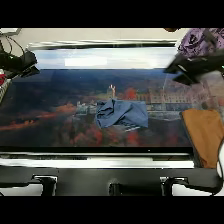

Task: Fold the clothes and pants, and hang the long-sleeved shirts on hangers.

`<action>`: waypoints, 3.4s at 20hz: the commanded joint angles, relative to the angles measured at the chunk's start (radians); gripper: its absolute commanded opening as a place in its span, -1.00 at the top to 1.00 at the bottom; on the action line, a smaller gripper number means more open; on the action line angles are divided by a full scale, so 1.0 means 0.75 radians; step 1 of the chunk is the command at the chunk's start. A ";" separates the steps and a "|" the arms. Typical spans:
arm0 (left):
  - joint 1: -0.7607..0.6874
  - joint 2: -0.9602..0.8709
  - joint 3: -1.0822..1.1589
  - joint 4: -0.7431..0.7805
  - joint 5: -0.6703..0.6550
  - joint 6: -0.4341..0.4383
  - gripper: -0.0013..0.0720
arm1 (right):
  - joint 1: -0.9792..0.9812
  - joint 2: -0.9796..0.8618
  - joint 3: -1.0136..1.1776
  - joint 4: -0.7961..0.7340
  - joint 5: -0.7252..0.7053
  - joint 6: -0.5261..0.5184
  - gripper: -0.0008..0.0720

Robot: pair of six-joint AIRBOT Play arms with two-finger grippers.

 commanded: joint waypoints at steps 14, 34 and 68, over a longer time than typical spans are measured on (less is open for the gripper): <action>0.001 -0.001 -0.001 0.000 0.016 0.001 0.92 | -0.093 -0.538 -0.662 0.539 -0.221 -0.647 -0.50; 0.001 -0.002 -0.001 0.000 0.017 0.001 0.92 | -0.020 -0.418 -0.348 0.538 -0.247 -0.461 0.92; 0.001 -0.001 0.000 -0.002 0.008 -0.060 0.92 | -0.620 -0.104 0.304 -0.466 0.033 0.748 0.93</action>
